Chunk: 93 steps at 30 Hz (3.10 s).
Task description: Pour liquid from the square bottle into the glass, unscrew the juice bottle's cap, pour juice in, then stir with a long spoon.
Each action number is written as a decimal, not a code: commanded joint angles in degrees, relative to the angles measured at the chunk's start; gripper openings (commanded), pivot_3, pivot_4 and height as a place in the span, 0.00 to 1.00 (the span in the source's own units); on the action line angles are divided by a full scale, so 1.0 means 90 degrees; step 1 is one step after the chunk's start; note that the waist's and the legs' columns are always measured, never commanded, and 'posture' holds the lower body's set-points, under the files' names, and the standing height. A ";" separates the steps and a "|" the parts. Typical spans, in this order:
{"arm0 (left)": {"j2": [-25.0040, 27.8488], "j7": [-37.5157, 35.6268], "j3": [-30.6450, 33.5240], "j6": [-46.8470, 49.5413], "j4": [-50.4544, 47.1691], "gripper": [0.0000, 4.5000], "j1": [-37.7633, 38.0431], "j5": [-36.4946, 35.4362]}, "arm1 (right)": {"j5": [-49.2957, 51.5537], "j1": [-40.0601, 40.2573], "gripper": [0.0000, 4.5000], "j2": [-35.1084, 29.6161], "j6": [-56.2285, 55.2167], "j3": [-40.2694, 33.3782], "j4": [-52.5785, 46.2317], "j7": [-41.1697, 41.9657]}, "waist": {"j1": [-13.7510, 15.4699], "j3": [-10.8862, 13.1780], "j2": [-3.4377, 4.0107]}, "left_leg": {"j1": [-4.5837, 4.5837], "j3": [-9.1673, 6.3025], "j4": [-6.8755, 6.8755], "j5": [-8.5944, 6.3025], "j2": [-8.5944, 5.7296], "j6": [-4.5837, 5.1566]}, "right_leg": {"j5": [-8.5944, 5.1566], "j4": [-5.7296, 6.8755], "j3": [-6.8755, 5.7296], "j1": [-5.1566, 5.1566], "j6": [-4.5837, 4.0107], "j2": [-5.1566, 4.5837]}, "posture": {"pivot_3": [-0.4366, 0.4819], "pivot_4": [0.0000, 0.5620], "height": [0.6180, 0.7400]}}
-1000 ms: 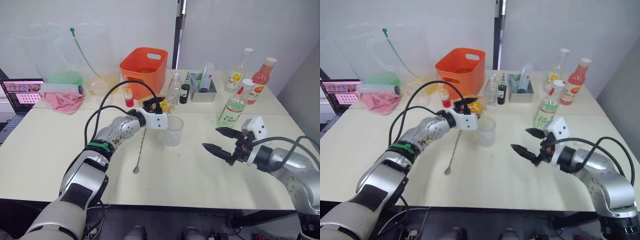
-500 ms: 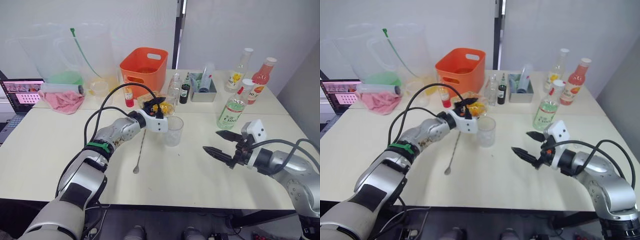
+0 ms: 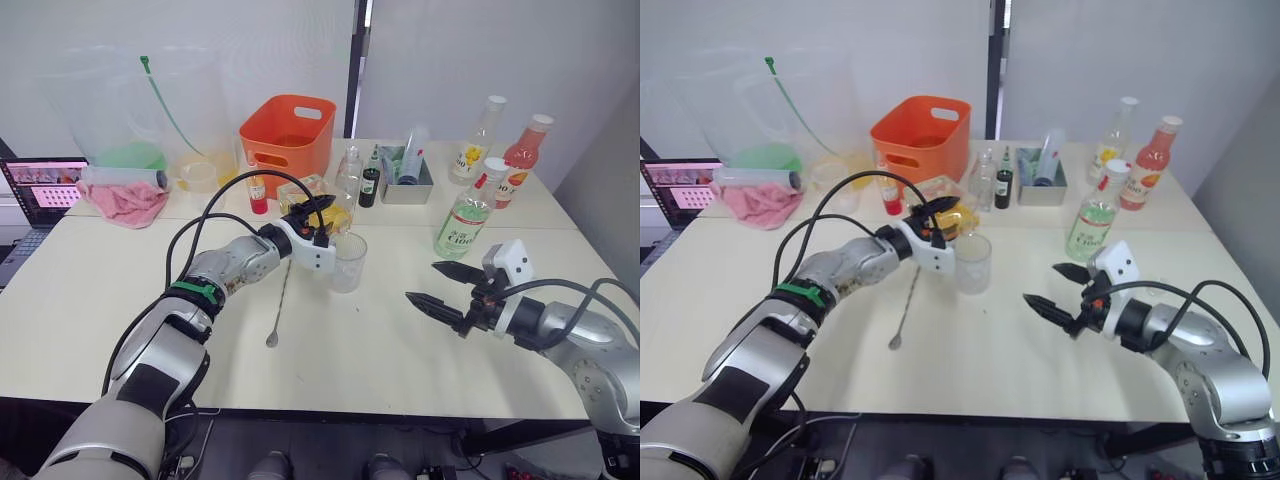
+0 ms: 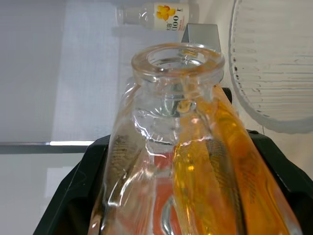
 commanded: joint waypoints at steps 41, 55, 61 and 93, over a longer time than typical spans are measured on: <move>0.0273 0.0971 -0.0163 0.0329 -0.0946 0.62 -0.0514 0.0896 | 0.0005 -0.0206 1.00 0.0043 -0.0139 0.0090 -0.0186 0.0010 | 0.0002 0.0000 0.0000 | -0.0002 0.0000 0.0007 0.0000 -0.0001 0.0000 | 0.0000 0.0007 0.0000 -0.0001 0.0000 -0.0001 | 0.48 0.27 1.00; 0.0250 0.0886 -0.0118 0.0365 -0.0969 0.62 -0.0524 0.0843 | -0.0013 -0.0285 1.00 0.0049 -0.0171 0.0190 -0.0113 0.0024 | 0.0000 0.0000 0.0000 | -0.0002 0.0000 0.0008 0.0000 -0.0001 0.0000 | 0.0000 0.0008 0.0000 -0.0002 0.0000 -0.0001 | 0.48 0.27 1.00; 0.0131 0.0289 0.0190 0.0172 -0.0986 0.62 -0.0487 0.0115 | -0.0039 -0.0342 1.00 0.0046 -0.0181 0.0230 -0.0054 0.0047 | 0.0005 0.0000 0.0000 | -0.0002 0.0000 0.0010 0.0000 -0.0001 0.0000 | 0.0000 0.0008 0.0000 -0.0002 0.0000 -0.0001 | 0.48 0.27 1.00; -0.0306 -0.3209 0.3920 0.5057 -0.4247 0.62 0.0895 -0.5862 | 0.0285 -0.1432 1.00 0.0082 -0.0128 0.0569 0.0568 0.1110 | -0.0299 -0.0001 0.0002 | -0.0001 -0.0015 0.0038 0.0000 0.0001 0.0001 | 0.0000 0.0036 -0.0004 -0.0003 0.0000 0.0001 | 0.48 0.27 1.00</move>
